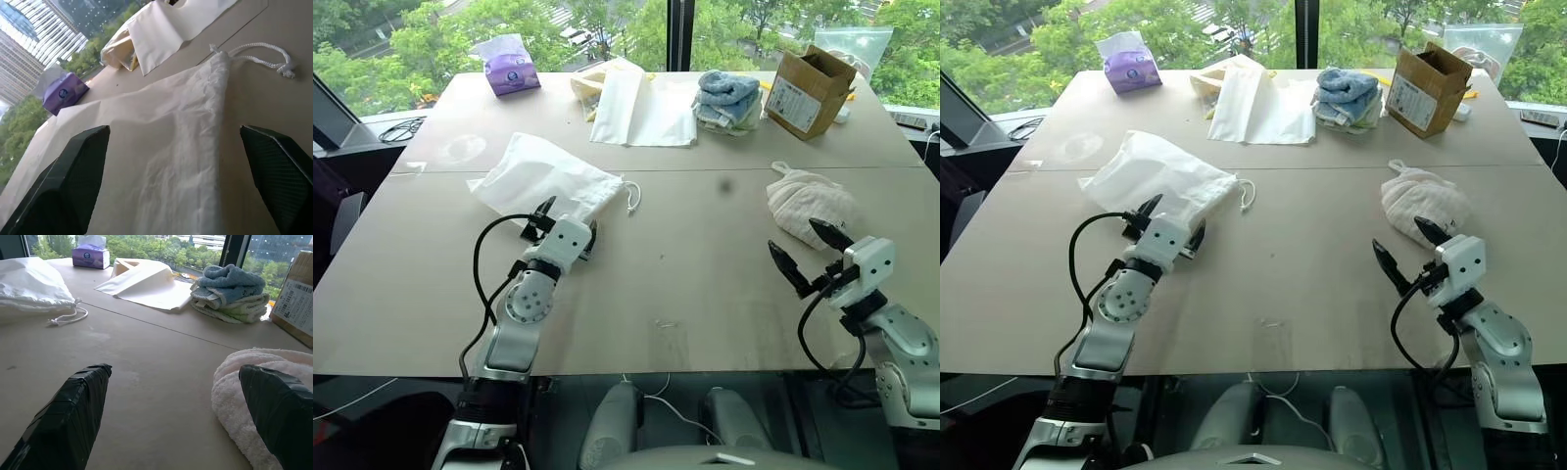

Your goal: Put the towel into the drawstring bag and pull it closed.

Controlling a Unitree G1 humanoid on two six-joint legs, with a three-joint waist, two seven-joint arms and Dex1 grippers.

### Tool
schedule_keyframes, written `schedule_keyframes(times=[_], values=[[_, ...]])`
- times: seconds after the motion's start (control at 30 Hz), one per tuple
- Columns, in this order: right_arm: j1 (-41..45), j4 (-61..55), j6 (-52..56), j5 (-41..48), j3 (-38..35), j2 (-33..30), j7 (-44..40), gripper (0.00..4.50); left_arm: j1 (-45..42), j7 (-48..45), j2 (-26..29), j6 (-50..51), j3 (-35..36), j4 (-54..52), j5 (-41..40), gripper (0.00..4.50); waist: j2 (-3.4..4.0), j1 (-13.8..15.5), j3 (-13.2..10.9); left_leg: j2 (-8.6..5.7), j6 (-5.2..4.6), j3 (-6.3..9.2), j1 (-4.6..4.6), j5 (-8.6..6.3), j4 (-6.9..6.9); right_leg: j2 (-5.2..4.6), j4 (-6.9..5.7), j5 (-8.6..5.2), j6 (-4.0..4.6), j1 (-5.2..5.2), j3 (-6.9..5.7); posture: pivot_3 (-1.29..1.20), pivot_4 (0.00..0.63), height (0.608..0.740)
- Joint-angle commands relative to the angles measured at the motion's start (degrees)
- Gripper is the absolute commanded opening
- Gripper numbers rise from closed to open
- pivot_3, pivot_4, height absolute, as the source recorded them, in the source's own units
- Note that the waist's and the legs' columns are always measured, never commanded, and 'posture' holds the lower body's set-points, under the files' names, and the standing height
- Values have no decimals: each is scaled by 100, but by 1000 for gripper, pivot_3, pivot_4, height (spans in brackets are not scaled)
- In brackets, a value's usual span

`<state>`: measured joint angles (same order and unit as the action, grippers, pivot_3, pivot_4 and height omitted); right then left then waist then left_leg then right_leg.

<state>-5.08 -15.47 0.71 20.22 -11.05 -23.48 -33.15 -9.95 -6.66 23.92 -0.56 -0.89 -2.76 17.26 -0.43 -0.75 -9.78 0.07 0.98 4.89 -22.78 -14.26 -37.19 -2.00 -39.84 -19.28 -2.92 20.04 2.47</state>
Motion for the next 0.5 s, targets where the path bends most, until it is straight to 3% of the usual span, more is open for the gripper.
schedule_keyframes(times=[0.03,0.5], values=[[-51,-287,-60,49,-34,5,23,4500,-73,174,64,-178,1,-150,245,4145,0,-1,0,0,-1,-2,0,0,0,0,1,0,0,0,1,0,150,740],[-105,-316,-14,95,-117,-64,-28,4500,55,-12,78,179,-157,21,435,4145,0,-5,0,0,0,0,1,0,0,1,-1,0,0,0,0,0,150,740]])
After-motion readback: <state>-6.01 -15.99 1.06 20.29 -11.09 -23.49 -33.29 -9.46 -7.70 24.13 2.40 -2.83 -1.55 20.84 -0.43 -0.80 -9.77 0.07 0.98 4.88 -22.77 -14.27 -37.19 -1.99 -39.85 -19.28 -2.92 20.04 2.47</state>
